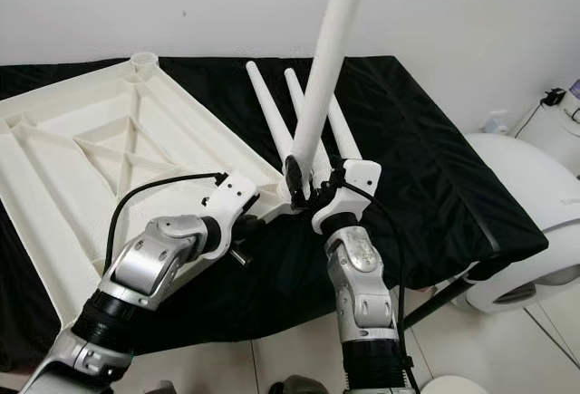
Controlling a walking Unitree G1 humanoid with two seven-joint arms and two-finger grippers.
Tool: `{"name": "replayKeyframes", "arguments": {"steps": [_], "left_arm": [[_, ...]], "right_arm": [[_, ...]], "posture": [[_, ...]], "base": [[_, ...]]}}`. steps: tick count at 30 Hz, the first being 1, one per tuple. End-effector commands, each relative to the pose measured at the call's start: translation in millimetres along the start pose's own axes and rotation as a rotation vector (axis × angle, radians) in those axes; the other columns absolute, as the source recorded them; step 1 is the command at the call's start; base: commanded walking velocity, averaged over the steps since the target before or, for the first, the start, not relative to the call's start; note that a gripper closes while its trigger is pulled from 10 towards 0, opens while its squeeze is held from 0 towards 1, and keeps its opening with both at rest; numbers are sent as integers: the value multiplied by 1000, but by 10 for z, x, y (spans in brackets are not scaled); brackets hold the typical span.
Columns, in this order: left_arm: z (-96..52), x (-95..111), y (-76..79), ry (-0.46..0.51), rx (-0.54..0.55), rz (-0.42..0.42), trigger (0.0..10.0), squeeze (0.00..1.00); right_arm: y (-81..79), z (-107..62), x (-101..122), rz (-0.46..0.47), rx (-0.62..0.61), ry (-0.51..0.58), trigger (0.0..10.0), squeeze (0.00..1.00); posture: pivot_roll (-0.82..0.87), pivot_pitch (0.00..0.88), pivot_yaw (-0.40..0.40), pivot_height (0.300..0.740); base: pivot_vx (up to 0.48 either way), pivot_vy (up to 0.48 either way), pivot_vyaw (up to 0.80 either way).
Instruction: Building children table
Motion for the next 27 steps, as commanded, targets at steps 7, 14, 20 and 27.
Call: {"name": "replayKeyframes", "arguments": {"steps": [7,14,20,27], "left_arm": [[-316,-843,-852,-308,502,-88,10000,0],[-342,-805,-938,-295,517,-76,10000,0],[-236,-642,-872,-240,490,-66,10000,0],[-64,-388,-633,-134,388,-59,10000,1000]], "right_arm": [[69,-18,-11,7,-35,-4,10000,0],[72,-16,-12,5,-35,-6,10000,0],[67,-11,-11,3,-33,-7,10000,0],[62,-10,-11,0,-29,-8,10000,0]], "posture": [[-5,33,-64,740],[-3,33,-66,740],[-5,31,-72,740],[-8,29,-74,740]], "base": [[0,0,0],[0,0,0],[0,0,0],[0,0,0]]}}
Point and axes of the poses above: a point about 5 cm out from each wrist's last joint towards the gripper, its own z axis pointing out of the wrist towards the gripper, its own x axis along the axis of the wrist's last joint, y = z × x, the point moved 4 cm from there along z, pointing out of the wrist towards the gripper, and after that the axes turned 5 degrees about z, right-handed, at the moved point
